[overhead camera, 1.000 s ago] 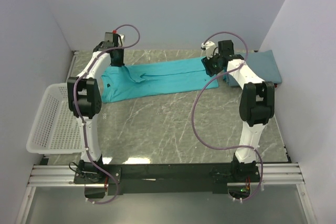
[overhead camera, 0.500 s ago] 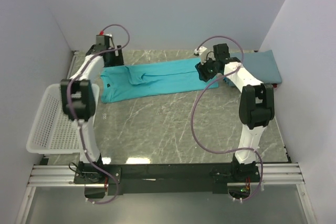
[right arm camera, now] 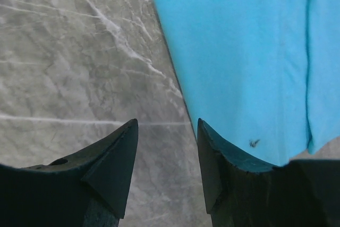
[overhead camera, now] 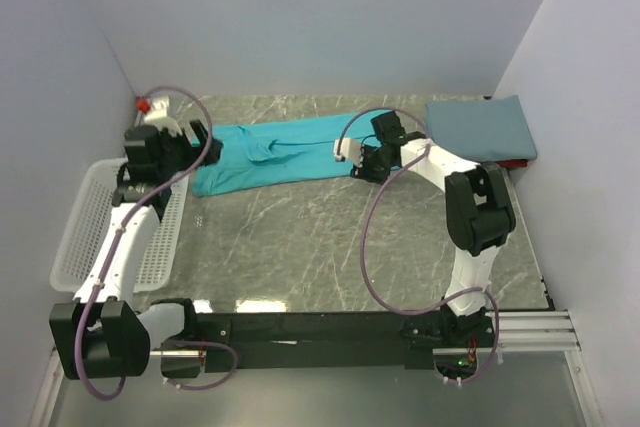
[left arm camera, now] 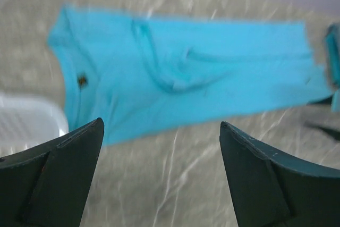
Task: Fold and stack the t-shirts
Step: Fold the tshirt
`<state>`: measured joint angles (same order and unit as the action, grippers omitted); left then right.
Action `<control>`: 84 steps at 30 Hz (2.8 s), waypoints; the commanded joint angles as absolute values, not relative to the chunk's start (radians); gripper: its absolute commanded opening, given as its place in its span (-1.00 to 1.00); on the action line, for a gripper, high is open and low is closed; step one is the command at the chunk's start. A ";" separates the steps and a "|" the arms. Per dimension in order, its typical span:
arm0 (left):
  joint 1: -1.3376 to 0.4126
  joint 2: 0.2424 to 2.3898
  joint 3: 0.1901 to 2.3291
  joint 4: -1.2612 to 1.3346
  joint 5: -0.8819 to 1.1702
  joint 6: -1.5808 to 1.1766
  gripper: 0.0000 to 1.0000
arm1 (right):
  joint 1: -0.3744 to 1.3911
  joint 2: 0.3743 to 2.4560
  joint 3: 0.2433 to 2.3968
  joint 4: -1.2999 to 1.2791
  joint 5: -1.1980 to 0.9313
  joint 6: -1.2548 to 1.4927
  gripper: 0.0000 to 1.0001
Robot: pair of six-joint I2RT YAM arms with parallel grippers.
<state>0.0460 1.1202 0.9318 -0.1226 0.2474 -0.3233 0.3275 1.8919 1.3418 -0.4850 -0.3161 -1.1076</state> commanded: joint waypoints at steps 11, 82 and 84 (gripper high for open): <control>0.018 0.966 0.793 -0.195 0.158 -0.242 0.88 | 0.417 2.054 1.463 -0.379 0.064 -1.081 0.00; 0.012 0.965 0.801 -0.196 0.225 -0.247 0.86 | 0.415 1.762 1.380 -0.684 -0.584 -0.522 -0.01; 0.014 0.968 0.802 -0.196 0.229 -0.248 0.86 | 0.364 1.834 1.467 -0.699 -0.630 -0.456 0.00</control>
<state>0.0162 0.9649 0.7593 -0.2226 0.2062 -0.2562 0.4221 1.7367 1.3857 -0.6495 -0.4847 -0.5766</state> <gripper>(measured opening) 0.929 0.496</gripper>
